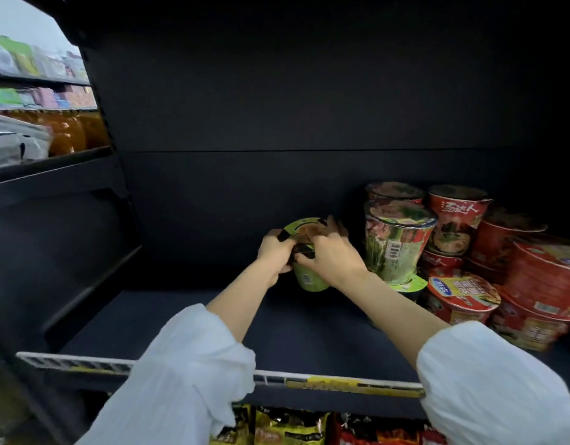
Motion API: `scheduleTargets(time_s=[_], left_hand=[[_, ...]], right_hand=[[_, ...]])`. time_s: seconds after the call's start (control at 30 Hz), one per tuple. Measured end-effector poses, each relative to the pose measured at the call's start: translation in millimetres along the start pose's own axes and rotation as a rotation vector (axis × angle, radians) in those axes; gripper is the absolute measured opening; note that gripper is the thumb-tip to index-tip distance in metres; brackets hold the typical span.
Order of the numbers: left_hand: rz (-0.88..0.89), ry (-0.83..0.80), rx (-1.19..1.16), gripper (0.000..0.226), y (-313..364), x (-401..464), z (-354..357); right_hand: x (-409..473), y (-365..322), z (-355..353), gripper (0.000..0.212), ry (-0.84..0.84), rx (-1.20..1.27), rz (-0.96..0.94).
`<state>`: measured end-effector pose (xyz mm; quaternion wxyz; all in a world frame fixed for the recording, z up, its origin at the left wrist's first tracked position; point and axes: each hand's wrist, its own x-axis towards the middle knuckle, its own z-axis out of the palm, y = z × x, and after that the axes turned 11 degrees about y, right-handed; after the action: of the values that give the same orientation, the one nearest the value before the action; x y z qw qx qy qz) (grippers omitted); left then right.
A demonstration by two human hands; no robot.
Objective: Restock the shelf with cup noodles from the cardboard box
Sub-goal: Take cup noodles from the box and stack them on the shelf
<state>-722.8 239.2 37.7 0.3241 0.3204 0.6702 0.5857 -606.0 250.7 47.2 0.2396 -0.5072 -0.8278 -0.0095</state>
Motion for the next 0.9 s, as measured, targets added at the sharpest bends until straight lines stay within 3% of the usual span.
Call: scheduleTargets(time_s=[0.23,0.33,0.63,0.77,0.9], left_hand=[[-0.017,-0.019,0.044,0.03,-20.1,29.8,44.5],[-0.01,0.017,0.067,0.033,-27.5,37.5,43.3],[-0.096,-0.137,0.087,0.032,-24.6,22.3,36.7],[0.121,-0.018,0.33,0.035,-21.1,23.5,24.8],[0.403,0.082,0.498,0.03,-5.5,4.1,5.6]], right_hand=[[24.7,14.6,24.1,0.035,-0.161,-0.226,-0.007],[26.0,20.2,34.7,0.042,-0.14,-0.179,-0.036],[31.1,18.2,35.2,0.041,-0.131,-0.178,-0.03],[26.5,22.3,33.1,0.043,-0.108,-0.094,-0.035],[11.2,18.4,17.4,0.038,0.043,0.048,-0.09]])
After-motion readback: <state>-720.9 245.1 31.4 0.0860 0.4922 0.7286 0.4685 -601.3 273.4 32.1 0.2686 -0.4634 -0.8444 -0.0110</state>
